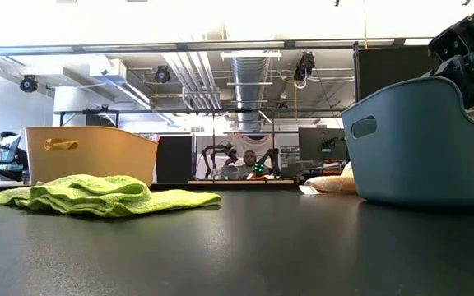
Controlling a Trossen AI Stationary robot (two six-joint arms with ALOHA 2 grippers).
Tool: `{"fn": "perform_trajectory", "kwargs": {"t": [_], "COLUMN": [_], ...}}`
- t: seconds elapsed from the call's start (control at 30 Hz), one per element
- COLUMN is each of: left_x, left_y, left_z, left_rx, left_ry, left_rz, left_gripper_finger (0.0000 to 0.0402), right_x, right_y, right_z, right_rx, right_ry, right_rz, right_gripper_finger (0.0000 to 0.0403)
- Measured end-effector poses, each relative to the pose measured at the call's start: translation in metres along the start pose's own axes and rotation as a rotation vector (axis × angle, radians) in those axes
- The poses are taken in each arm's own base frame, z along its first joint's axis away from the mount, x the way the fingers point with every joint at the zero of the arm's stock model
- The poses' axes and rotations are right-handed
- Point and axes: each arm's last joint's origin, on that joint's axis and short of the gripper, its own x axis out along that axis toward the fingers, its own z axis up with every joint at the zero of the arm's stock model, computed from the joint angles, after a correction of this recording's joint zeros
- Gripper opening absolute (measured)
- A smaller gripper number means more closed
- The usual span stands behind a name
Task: Sort towels by color in basket
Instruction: Put the yellow microfiber cloth into the yellow bin
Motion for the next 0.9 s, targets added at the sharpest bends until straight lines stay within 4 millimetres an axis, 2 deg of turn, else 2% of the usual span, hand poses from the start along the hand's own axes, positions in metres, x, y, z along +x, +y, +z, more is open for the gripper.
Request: {"fn": "perform_trajectory", "kwargs": {"t": [0.1,0.3,0.53,0.7,0.9], "left_x": [0.001,0.009,0.023,0.023,0.015], "left_y": [0.000,0.004,0.007,0.009,0.012], "left_z": [-0.002,-0.005,-0.009,-0.006,-0.002], "left_rx": [-0.033,-0.027,0.106,0.115,0.111], "left_ry": [0.059,0.067,0.085,0.055,-0.029], "left_rz": [-0.012,0.025,0.073,0.084,0.087], "left_gripper_finger": [0.0150,0.0150,0.0144,0.0103,0.0019], "right_x": [0.000,0.000,0.000,0.000,0.000], "right_y": [0.000,0.000,0.000,0.000,0.000], "right_z": [0.000,0.000,0.000,0.000,0.000], "right_rx": [0.000,0.000,0.000,0.000,0.000], "right_ry": [0.000,0.000,0.000,0.000,0.000], "right_rz": [0.000,0.000,0.000,0.000,0.000], "right_gripper_finger": [0.0013,0.0013,0.0013,0.0013,0.0013]}}
